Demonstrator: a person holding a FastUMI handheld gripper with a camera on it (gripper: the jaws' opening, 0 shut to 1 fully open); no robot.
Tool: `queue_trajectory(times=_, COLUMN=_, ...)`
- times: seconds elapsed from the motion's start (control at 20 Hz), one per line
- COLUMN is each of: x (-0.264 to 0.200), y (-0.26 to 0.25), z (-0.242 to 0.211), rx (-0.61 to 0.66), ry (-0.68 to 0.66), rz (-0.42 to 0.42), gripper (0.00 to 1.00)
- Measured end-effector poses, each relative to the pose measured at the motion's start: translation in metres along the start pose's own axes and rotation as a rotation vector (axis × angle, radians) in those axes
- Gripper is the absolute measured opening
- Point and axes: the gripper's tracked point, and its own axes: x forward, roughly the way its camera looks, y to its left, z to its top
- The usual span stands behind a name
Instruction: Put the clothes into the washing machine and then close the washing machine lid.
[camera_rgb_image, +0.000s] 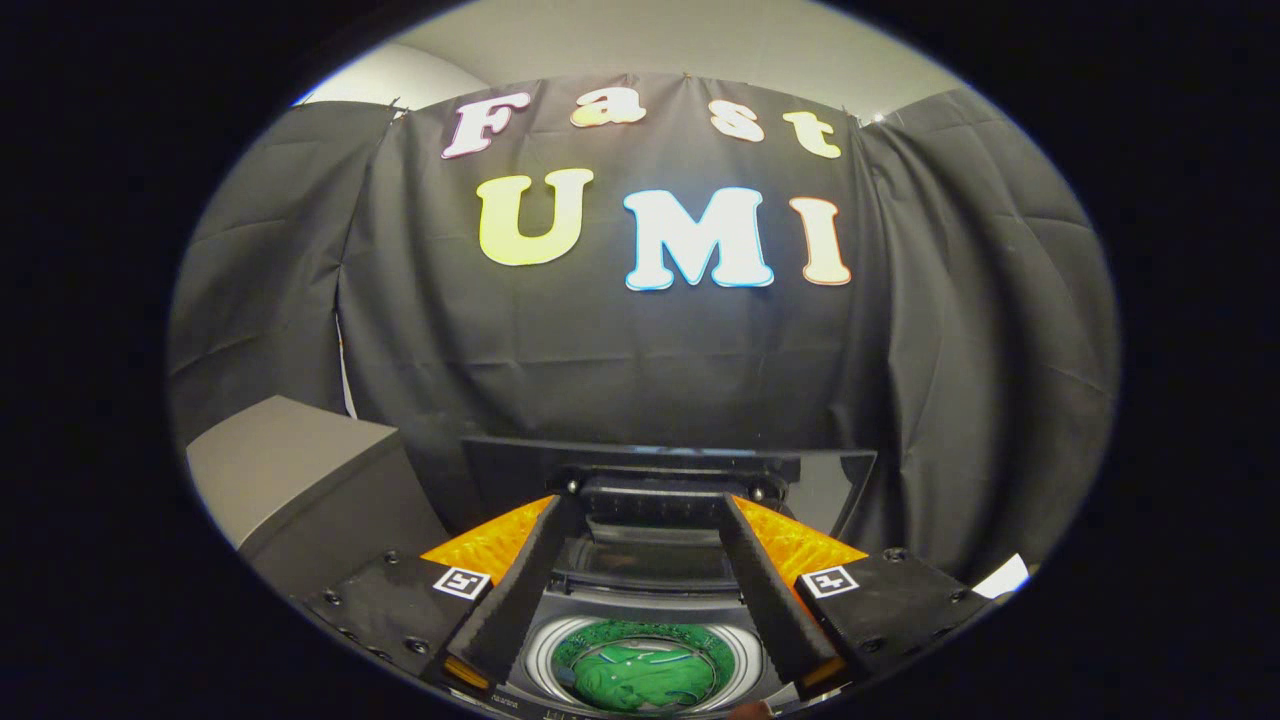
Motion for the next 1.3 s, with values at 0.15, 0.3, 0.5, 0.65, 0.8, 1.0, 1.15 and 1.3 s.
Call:
queue_trajectory(times=0.15, x=0.015, y=-0.002, z=0.017, rx=0.001, ry=-0.037, rz=-0.013, gripper=0.97)
queue_trajectory(times=0.3, x=0.035, y=-0.005, z=0.032, rx=0.025, ry=-0.071, rz=-0.026, gripper=0.97)
queue_trajectory(times=0.5, x=0.064, y=-0.012, z=0.041, rx=0.026, ry=-0.078, rz=-0.055, gripper=0.97)
queue_trajectory(times=0.65, x=0.087, y=-0.016, z=0.041, rx=0.032, ry=-0.064, rz=-0.076, gripper=0.97)
queue_trajectory(times=0.8, x=0.109, y=-0.017, z=0.034, rx=0.041, ry=-0.030, rz=-0.087, gripper=0.97)
queue_trajectory(times=1.0, x=0.125, y=-0.017, z=0.028, rx=0.057, ry=-0.004, rz=-0.084, gripper=0.97)
queue_trajectory(times=1.15, x=0.130, y=-0.020, z=0.018, rx=0.053, ry=0.027, rz=-0.086, gripper=0.97)
queue_trajectory(times=1.3, x=0.130, y=-0.019, z=0.012, rx=0.060, ry=0.038, rz=-0.079, gripper=0.98)
